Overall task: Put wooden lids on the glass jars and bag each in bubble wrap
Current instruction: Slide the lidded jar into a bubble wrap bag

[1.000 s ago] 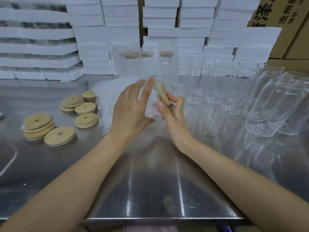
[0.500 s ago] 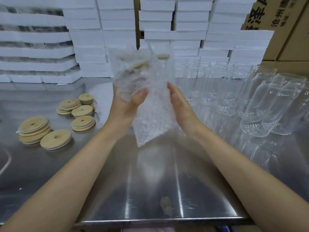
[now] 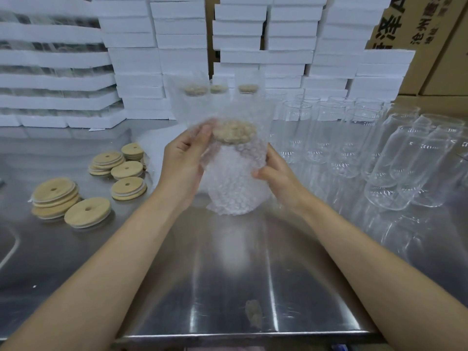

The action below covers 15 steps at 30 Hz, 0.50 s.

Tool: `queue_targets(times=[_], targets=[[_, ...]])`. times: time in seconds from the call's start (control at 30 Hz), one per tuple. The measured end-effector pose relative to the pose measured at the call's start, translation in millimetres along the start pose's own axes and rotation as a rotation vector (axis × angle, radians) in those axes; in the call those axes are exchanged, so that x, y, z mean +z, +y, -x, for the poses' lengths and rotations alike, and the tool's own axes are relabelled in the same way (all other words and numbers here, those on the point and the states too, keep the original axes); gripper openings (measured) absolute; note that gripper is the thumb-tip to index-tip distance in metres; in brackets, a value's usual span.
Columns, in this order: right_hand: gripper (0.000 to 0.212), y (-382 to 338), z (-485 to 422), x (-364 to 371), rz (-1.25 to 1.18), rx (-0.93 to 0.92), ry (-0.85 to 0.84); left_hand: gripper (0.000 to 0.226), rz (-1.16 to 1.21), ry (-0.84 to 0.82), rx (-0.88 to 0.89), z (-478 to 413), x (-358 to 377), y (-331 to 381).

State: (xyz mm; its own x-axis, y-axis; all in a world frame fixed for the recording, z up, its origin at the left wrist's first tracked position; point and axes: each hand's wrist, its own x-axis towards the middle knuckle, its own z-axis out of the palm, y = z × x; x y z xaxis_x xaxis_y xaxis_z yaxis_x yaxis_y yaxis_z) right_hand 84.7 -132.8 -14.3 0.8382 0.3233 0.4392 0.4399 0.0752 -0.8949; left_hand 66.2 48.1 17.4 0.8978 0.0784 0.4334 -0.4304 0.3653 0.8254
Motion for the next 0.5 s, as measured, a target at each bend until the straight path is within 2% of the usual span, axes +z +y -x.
queue_targets(times=[0.07,0.13,0.27,0.3,0.4,0.5], targets=[[0.045,0.0,-4.2,-6.3,0.012,0.024,0.048,0.019,0.074,-0.003,-0.007,-3.1,-1.5,2.7],[0.037,2.6,-8.0,-14.7,0.031,0.058,0.093,0.033,0.019,-0.021,-0.036,-5.8,-5.2,5.7],[0.025,2.6,-8.0,-18.8,0.008,0.058,0.103,0.08,-0.485,-0.196,-0.064,-3.8,-13.9,3.9],[0.024,2.1,-7.6,-18.1,-0.013,0.04,0.142,0.085,-0.562,-0.263,-0.078,-2.1,-14.3,1.4],[0.007,-4.6,-6.7,-18.9,-0.1,-0.031,0.327,0.051,-0.62,-0.304,-0.045,-1.5,-16.0,-6.5],[0.016,-9.1,-9.5,-27.7,-0.207,0.003,0.443,0.024,-0.475,-0.207,0.032,-4.6,-18.4,-7.2]])
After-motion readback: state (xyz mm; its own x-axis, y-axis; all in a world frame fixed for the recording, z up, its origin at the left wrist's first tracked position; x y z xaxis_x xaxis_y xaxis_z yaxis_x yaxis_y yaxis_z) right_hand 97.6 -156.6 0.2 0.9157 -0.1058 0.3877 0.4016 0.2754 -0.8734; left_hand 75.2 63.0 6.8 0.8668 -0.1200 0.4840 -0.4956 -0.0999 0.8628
